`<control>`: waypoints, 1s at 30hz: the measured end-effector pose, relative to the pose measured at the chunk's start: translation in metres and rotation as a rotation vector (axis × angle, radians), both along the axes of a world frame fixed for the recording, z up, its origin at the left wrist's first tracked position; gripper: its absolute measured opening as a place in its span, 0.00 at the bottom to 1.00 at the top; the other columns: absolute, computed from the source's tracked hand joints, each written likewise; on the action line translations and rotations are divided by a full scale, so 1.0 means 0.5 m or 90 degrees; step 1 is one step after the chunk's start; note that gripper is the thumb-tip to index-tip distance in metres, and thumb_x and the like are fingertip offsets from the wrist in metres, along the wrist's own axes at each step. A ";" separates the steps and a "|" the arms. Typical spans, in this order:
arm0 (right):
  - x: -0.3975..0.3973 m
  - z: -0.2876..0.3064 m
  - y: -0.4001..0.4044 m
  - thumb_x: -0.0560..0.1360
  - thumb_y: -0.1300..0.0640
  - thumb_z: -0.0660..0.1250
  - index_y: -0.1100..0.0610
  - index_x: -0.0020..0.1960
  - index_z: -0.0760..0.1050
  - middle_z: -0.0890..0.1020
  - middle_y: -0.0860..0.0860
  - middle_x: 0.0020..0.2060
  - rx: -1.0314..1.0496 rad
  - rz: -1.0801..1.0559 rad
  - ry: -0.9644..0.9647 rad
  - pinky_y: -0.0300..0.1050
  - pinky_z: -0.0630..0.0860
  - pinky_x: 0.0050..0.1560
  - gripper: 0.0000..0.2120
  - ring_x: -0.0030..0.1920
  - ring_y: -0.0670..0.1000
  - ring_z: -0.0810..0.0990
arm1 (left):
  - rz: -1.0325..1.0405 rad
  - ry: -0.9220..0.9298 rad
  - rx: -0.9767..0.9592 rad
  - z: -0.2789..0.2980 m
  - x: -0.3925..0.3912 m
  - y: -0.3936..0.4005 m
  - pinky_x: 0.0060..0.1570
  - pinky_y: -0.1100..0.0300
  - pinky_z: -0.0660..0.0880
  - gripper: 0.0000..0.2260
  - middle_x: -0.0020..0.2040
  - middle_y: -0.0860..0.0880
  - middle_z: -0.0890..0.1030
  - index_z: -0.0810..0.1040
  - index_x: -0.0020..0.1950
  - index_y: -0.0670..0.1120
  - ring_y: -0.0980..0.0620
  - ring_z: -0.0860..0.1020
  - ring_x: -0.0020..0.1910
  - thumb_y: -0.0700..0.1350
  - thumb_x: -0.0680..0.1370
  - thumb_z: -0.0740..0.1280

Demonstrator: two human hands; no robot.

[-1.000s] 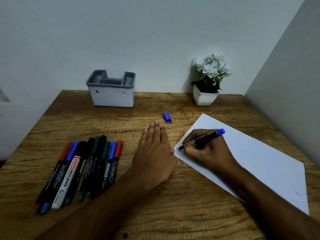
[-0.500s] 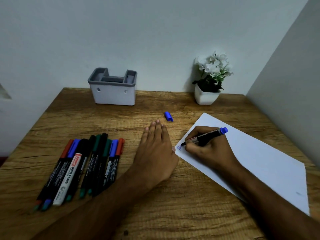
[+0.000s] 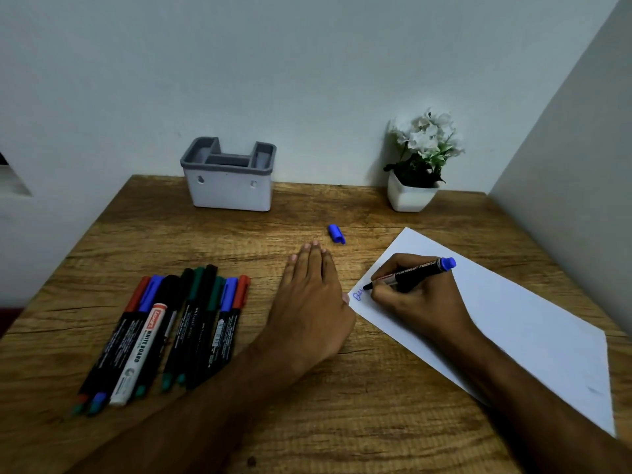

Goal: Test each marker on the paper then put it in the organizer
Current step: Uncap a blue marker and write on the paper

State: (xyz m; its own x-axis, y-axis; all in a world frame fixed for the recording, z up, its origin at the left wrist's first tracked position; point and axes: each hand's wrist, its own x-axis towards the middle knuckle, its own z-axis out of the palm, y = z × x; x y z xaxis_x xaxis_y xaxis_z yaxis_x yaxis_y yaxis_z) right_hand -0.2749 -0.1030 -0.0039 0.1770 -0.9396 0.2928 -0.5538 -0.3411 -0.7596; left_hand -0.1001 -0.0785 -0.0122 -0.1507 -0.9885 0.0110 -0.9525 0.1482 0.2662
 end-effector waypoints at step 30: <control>-0.011 0.051 -0.070 0.74 0.65 0.76 0.63 0.47 0.85 0.84 0.62 0.35 0.087 -0.021 -0.313 0.43 0.78 0.32 0.02 0.30 0.52 0.80 | -0.016 0.150 -0.089 0.035 -0.002 -0.185 0.59 0.54 0.74 0.17 0.59 0.45 0.77 0.77 0.61 0.42 0.47 0.75 0.58 0.31 0.74 0.64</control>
State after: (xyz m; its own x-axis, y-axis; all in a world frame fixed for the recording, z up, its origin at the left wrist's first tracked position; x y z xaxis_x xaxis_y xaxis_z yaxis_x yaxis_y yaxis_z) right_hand -0.2802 -0.1378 0.0217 0.0191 -0.9778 0.2085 -0.1291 -0.2092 -0.9693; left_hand -0.1009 -0.1710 0.0052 -0.1517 -0.9709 0.1851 -0.8620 0.2216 0.4559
